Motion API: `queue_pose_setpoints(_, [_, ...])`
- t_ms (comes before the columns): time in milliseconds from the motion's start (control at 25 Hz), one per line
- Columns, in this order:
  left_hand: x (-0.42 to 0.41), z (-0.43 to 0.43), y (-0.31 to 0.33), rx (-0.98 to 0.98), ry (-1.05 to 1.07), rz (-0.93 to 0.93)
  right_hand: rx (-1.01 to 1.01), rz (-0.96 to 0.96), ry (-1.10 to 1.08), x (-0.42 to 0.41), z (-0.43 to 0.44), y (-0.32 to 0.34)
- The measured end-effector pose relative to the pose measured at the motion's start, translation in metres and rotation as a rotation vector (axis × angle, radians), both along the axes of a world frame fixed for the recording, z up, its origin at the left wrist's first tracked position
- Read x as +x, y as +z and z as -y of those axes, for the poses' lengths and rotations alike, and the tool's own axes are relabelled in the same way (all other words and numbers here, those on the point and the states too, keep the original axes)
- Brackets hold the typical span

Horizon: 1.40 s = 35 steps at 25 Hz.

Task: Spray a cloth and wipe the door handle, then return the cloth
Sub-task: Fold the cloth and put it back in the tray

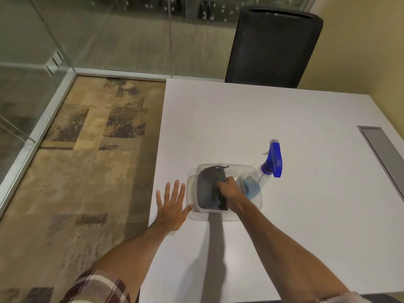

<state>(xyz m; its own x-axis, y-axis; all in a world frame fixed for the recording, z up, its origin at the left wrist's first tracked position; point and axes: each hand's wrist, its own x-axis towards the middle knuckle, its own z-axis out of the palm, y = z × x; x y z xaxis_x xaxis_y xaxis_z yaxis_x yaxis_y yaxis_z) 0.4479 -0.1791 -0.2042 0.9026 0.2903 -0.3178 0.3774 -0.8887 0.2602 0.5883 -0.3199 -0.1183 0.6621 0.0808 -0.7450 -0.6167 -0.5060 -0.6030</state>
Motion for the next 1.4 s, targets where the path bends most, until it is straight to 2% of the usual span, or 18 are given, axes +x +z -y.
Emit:
queue_pose_setpoints(80, [-0.001,0.001,-0.001,0.037,-0.002,0.006,-0.072,0.05,0.044,-0.004,0.001,-0.013])
queue_pose_setpoints(200, [-0.002,0.003,-0.003,0.07,0.008,0.003,-0.284,0.213,0.266,-0.006,0.0,-0.017])
queue_pose_setpoints(280, [-0.002,0.003,-0.005,0.078,0.011,-0.001,-0.341,0.273,0.387,-0.006,-0.001,-0.014])
queue_pose_setpoints(360, [-0.002,0.002,-0.006,0.078,0.008,0.001,-0.416,0.236,0.521,-0.002,0.0,-0.007])
queue_pose_setpoints(480, [-0.002,0.003,-0.006,0.052,0.013,0.014,-0.426,0.077,0.65,0.008,0.002,-0.001])
queue_pose_setpoints(600, [-0.001,0.003,-0.008,0.08,0.014,-0.013,-0.379,0.053,0.593,0.012,0.004,-0.007])
queue_pose_setpoints(680, [0.0,0.002,-0.009,0.082,0.016,-0.023,-0.305,0.038,0.29,0.003,0.002,-0.017])
queue_pose_setpoints(800, [-0.001,0.001,-0.008,0.068,0.016,-0.032,-0.22,0.16,0.204,-0.006,0.012,-0.03])
queue_pose_setpoints(840, [-0.001,0.001,-0.008,0.064,0.015,-0.04,-0.248,0.178,0.224,-0.007,0.012,-0.031])
queue_pose_setpoints(920, [-0.001,0.001,-0.006,0.067,0.015,-0.068,-0.405,0.224,0.333,-0.01,0.009,-0.028])
queue_pose_setpoints(1040, [0.002,0.001,0.0,0.082,0.014,-0.115,-0.453,0.299,0.614,-0.007,0.012,-0.016])
queue_pose_setpoints(1120, [0.003,0.001,0.009,0.073,0.013,-0.121,-0.554,0.434,0.759,-0.012,0.018,-0.002])
queue_pose_setpoints(1400, [0.016,0.007,0.073,0.121,0.033,-0.055,-0.533,0.855,0.77,-0.037,0.025,0.035])
